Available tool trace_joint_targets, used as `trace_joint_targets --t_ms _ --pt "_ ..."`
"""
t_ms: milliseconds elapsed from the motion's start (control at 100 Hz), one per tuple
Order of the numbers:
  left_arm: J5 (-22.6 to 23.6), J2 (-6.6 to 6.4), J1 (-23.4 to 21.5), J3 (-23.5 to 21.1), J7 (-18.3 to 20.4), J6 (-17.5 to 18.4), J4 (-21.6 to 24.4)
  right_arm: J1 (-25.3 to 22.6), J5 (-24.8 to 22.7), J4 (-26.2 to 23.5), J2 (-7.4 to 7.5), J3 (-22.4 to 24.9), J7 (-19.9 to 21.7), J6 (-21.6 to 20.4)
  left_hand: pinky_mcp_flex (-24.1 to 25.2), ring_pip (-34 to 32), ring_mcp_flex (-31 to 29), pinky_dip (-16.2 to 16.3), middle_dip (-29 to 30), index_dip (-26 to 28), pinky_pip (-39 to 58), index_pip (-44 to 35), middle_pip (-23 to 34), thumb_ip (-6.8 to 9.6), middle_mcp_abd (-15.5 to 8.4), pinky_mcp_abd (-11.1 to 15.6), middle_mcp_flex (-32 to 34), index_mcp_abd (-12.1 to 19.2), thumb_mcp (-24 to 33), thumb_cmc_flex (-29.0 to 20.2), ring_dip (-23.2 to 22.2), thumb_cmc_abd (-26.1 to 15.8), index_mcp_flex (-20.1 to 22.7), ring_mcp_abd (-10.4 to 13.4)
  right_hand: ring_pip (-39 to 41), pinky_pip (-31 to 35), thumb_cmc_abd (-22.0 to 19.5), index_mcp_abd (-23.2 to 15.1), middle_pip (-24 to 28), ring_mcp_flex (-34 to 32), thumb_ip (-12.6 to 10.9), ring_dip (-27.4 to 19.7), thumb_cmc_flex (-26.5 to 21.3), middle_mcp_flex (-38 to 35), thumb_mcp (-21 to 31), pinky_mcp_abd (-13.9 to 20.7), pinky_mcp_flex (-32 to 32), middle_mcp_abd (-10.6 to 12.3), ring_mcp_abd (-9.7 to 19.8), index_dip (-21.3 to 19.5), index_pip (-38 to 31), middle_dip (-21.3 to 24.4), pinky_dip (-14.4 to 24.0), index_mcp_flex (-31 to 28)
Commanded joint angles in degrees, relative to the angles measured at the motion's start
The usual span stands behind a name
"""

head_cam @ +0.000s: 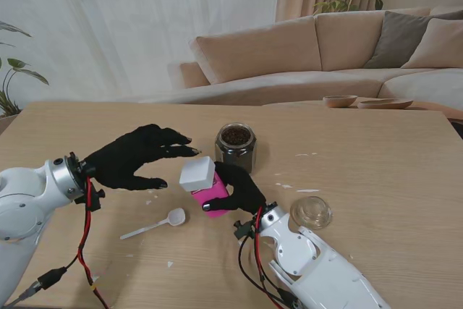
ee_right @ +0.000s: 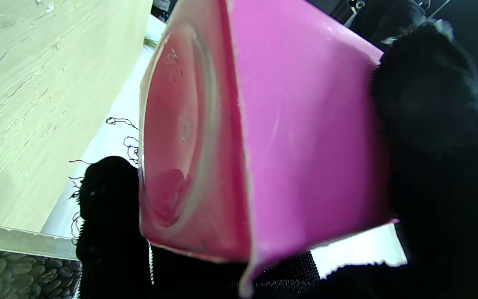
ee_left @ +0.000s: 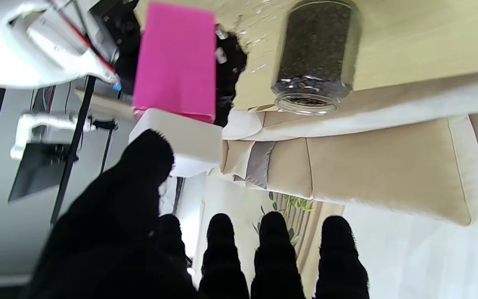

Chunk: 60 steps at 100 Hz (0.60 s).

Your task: Portion coffee beans from the glass jar into the coffee jar

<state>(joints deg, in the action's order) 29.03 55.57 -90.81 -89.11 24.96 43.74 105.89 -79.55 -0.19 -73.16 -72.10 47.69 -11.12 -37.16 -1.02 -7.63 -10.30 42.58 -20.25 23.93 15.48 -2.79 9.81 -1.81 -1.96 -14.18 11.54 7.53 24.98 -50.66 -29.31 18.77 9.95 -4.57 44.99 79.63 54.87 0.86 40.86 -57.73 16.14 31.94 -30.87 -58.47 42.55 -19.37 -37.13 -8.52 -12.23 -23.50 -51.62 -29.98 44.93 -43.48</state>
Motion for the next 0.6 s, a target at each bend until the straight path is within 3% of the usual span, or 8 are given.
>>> trace_joint_targets --t_ms 0,120,280,590 --pt "1.5 0.30 0.2 0.0 -0.6 1.0 0.0 -0.1 0.1 -0.6 0.12 -0.3 1.3 0.1 0.6 0.6 1.8 -0.7 0.7 -0.4 -1.1 2.2 -2.0 1.25 -1.9 1.7 -1.9 2.8 5.0 -1.2 1.1 3.2 -2.3 1.7 3.4 1.6 -7.9 -14.6 5.1 -5.3 -1.8 1.9 -13.4 -6.1 17.8 1.0 -0.8 7.0 4.0 -1.8 -10.2 -1.9 -0.7 -8.6" --pt "3.9 0.48 0.5 0.6 -2.5 3.1 -0.3 0.1 0.6 -1.2 0.47 -0.7 2.6 1.1 0.4 0.2 1.7 -0.9 0.1 0.8 -0.8 1.3 -1.9 0.92 -2.5 2.1 -1.7 4.7 9.8 -2.5 0.9 4.6 -1.8 2.0 4.9 2.7 -7.9 -13.8 5.5 -5.8 -1.7 2.8 -13.4 -6.1 17.9 0.5 -1.5 6.1 3.6 -1.8 -10.2 -2.2 -0.1 -8.4" --pt "6.7 1.20 0.3 1.8 -5.5 3.6 -0.5 0.5 1.3 -1.6 0.62 -1.1 3.6 1.9 -0.2 -0.6 0.5 -0.8 -0.4 1.4 -0.1 0.6 -0.5 -0.02 -2.5 1.9 -1.0 4.8 9.2 -0.2 0.5 4.8 -0.3 1.8 5.3 3.0 -8.0 -13.3 5.6 -5.8 -1.7 3.1 -13.5 -6.0 17.9 0.4 -1.6 5.8 3.6 -1.9 -10.2 -2.3 0.2 -8.4" --pt "6.7 0.65 1.0 4.4 -3.4 3.4 -0.2 1.0 1.2 -1.6 0.69 -1.5 4.1 2.6 -0.1 -0.9 0.2 -1.0 -0.4 2.3 0.4 -1.7 0.7 -0.49 -2.6 1.9 -0.7 5.1 8.2 -0.4 0.2 4.2 3.4 1.7 5.2 2.8 -8.3 -13.1 5.6 -5.5 -1.7 3.1 -13.7 -5.7 17.7 0.5 -1.3 5.9 3.6 -2.0 -10.2 -2.4 0.4 -8.2"
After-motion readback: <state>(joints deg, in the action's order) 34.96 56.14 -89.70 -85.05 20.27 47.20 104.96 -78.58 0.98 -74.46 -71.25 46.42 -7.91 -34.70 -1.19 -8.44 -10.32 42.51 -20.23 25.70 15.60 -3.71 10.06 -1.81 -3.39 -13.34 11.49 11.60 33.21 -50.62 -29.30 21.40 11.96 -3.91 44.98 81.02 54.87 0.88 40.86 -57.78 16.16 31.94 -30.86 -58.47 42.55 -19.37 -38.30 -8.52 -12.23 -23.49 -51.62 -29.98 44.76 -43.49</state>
